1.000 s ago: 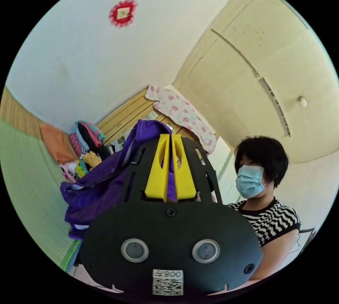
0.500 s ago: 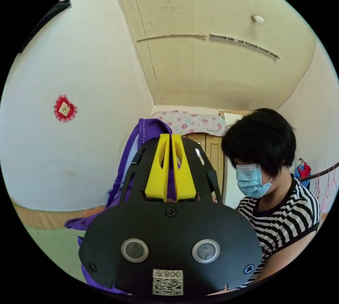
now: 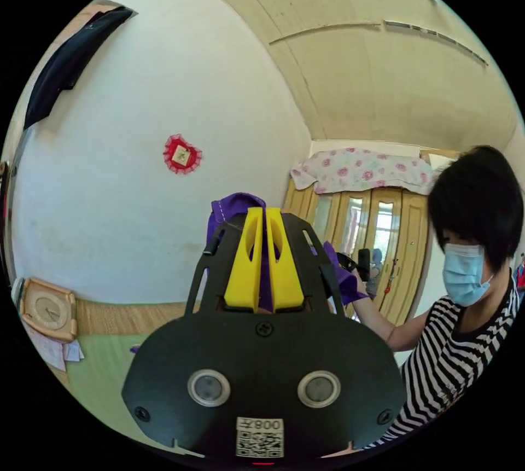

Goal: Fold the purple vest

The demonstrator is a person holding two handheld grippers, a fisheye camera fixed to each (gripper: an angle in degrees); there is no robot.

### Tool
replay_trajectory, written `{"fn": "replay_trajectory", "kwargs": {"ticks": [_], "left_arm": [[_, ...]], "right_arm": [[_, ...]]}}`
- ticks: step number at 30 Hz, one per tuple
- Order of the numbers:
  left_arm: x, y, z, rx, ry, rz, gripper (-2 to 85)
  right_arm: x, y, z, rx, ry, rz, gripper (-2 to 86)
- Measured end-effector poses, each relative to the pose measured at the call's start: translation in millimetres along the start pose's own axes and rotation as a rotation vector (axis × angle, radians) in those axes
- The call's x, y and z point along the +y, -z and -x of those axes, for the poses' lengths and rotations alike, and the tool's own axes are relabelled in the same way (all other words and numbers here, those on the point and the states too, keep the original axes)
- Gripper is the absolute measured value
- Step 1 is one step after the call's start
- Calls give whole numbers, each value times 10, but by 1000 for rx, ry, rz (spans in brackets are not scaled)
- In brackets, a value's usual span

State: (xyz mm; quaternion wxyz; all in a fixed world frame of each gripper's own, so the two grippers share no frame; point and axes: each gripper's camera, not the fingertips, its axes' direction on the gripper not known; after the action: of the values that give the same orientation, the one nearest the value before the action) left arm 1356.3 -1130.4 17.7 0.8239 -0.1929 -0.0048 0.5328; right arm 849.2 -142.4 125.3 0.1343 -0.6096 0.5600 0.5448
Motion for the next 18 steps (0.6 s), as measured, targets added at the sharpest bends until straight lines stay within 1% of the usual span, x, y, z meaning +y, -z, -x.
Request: {"fn": "replay_trajectory", "kwargs": {"ticks": [1, 2, 4, 5, 6, 7, 8, 9, 10, 12, 13, 14, 15, 16, 18], "left_arm": [[51, -120, 166, -22, 22, 18, 7], [166, -374, 507, -56, 61, 53, 8], [375, -791, 1016, -138, 106, 128, 10], [552, -1065, 1365, -178, 147, 166, 13], [749, -1355, 1718, -211, 171, 224, 16], [862, -1492, 1902, -230, 198, 250, 19], [1119, -1760, 2262, -258, 233, 295, 24], [1401, -2015, 2598, -301, 251, 363, 31], [1560, -2125, 2773, -326, 286, 391, 37], [2260, -2479, 3425, -335, 410, 498, 60], [2445, -2534, 3554, -356, 435, 521, 65], [2827, -2608, 3765, -393, 485, 559, 69], [3215, -2644, 3919, -384, 519, 583, 72], [3400, -2644, 3975, -379, 538, 588, 73], [4115, -2588, 4083, -360, 614, 613, 75]], "right_arm": [[-26, -455, -219, 33, -22, 48, 2], [-34, -692, -338, 49, -32, 75, 2], [1, -1664, -898, 70, -120, 164, 3], [23, -1902, -1042, 74, -141, 190, 3], [97, -2402, -1351, 96, -193, 240, 4], [205, -2898, -1654, 118, -232, 294, 4], [273, -3140, -1807, 134, -260, 322, 4], [434, -3598, -2095, 155, -312, 371, 5], [623, -4029, -2354, 175, -355, 425, 7], [956, -4612, -2698, 209, -424, 522, 11], [1197, -4928, -2883, 239, -469, 579, 11], [1323, -5067, -2965, 250, -490, 603, 11], [1578, -5302, -3110, 271, -536, 644, 11], [1825, -5482, -3215, 274, -573, 669, 11], [2173, -5667, -3314, 275, -626, 691, 13]]}}
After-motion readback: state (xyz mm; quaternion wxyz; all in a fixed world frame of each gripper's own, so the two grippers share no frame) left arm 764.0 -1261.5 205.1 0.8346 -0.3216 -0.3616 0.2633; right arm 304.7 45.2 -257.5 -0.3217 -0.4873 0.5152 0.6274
